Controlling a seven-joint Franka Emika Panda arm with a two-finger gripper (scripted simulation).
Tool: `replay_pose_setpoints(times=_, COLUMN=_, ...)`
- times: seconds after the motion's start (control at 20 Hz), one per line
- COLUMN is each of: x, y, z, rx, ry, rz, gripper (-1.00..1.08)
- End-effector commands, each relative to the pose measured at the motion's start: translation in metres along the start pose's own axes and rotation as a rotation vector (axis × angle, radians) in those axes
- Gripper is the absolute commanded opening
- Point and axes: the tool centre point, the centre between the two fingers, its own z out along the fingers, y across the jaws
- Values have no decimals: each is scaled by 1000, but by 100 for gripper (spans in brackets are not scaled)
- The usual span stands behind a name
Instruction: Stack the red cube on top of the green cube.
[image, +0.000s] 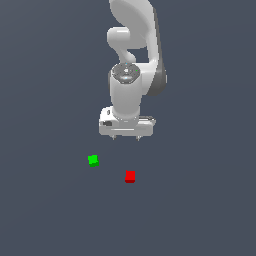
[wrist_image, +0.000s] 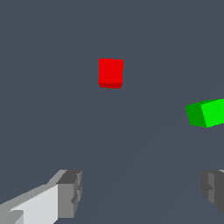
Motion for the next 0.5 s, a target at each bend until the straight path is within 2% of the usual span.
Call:
replay_pose_setpoints(times=0.0, x=0, y=0, z=0, rx=0, ry=0, rz=0, gripper=100)
replay_pose_setpoints(times=0.45, x=14, y=-3, z=12, rx=2, ry=1, rz=4, gripper=100)
